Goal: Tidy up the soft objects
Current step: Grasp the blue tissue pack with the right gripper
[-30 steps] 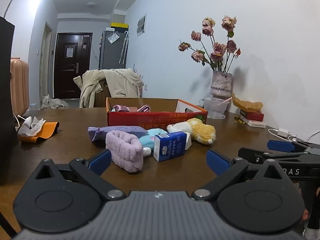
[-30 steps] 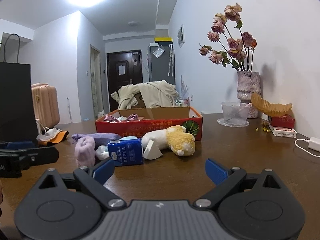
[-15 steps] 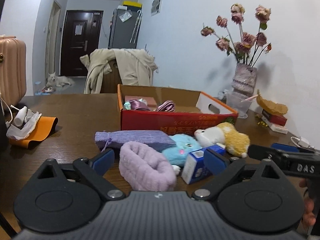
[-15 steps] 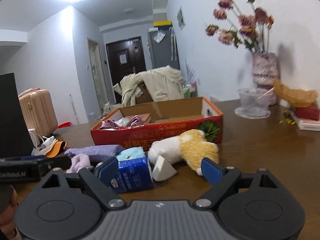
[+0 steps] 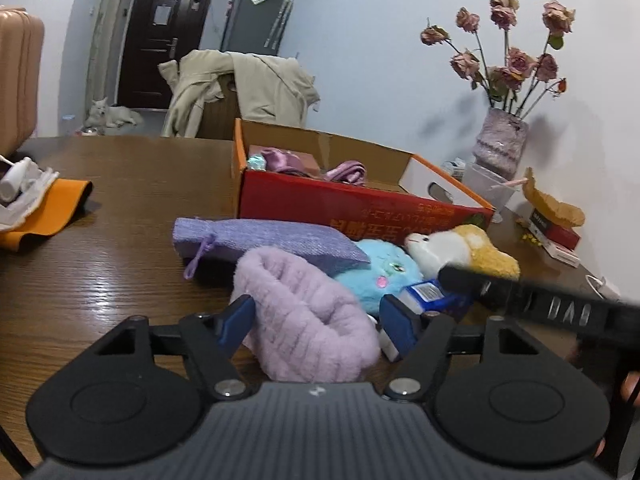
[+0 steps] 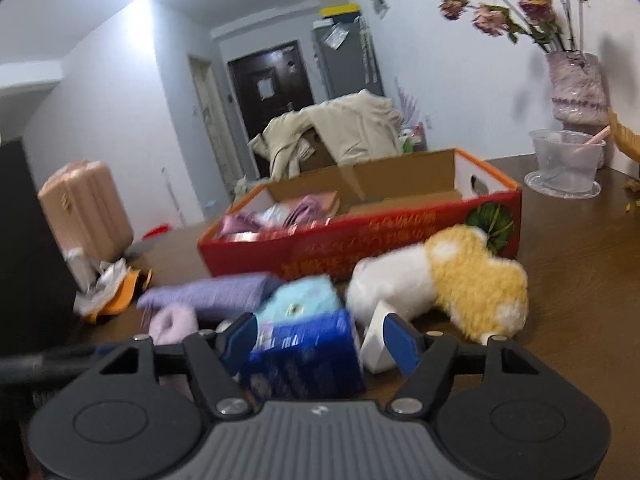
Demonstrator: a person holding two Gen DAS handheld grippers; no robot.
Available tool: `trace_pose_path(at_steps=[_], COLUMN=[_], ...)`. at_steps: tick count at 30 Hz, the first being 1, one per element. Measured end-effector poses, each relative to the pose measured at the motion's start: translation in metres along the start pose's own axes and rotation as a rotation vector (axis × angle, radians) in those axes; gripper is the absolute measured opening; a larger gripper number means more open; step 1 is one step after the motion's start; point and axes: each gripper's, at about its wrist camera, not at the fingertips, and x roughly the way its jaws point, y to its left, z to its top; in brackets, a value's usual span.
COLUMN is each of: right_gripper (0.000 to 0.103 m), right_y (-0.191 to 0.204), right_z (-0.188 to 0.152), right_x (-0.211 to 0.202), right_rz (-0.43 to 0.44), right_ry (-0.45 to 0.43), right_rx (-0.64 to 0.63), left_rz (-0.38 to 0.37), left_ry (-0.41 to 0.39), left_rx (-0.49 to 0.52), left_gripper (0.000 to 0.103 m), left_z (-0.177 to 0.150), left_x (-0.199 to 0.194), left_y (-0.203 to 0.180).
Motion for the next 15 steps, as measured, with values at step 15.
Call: trace_pose_path(at_steps=[15], right_gripper=[0.032], right_y=[-0.007], right_z=[-0.020], right_x=[-0.031], right_rz=[0.036], right_ry=[0.073], right_rx=[-0.073], left_rz=[-0.097], left_ry=[-0.002], left_rx=[0.022], left_gripper=[0.039], left_z=[-0.011], left_x=[-0.033], left_y=[-0.056])
